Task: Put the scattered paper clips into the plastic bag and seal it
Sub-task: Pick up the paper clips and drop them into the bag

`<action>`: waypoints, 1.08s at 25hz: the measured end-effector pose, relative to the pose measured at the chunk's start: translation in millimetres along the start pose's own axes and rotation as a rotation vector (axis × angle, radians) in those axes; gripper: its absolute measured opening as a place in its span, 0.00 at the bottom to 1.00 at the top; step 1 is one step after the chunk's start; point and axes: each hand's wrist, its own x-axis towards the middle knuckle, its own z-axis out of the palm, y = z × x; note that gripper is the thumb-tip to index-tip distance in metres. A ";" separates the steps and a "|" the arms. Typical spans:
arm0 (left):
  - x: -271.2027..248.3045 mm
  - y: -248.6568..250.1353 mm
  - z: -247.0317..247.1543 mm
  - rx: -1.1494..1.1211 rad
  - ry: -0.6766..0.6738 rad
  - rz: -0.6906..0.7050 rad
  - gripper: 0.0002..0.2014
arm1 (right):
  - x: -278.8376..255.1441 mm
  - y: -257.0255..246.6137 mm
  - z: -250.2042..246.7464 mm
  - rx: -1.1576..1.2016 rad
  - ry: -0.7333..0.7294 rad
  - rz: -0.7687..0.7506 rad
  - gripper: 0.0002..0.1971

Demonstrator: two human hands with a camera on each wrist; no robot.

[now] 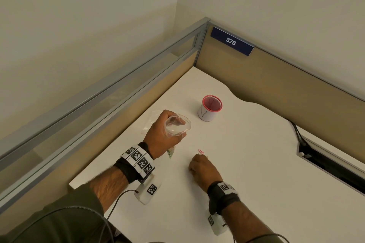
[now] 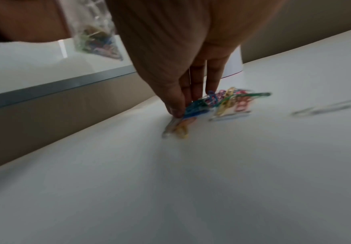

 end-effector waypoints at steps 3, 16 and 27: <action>-5.1 1.0 -1.8 0.012 0.020 0.001 0.22 | -5.6 25.9 -15.8 0.089 0.067 0.179 0.09; -9.0 9.9 6.4 0.045 0.046 0.007 0.21 | -16.5 29.8 -24.8 0.081 -0.079 0.288 0.28; -5.1 10.7 21.1 0.078 -0.002 -0.003 0.21 | -2.1 19.5 -10.7 -0.091 -0.015 0.269 0.09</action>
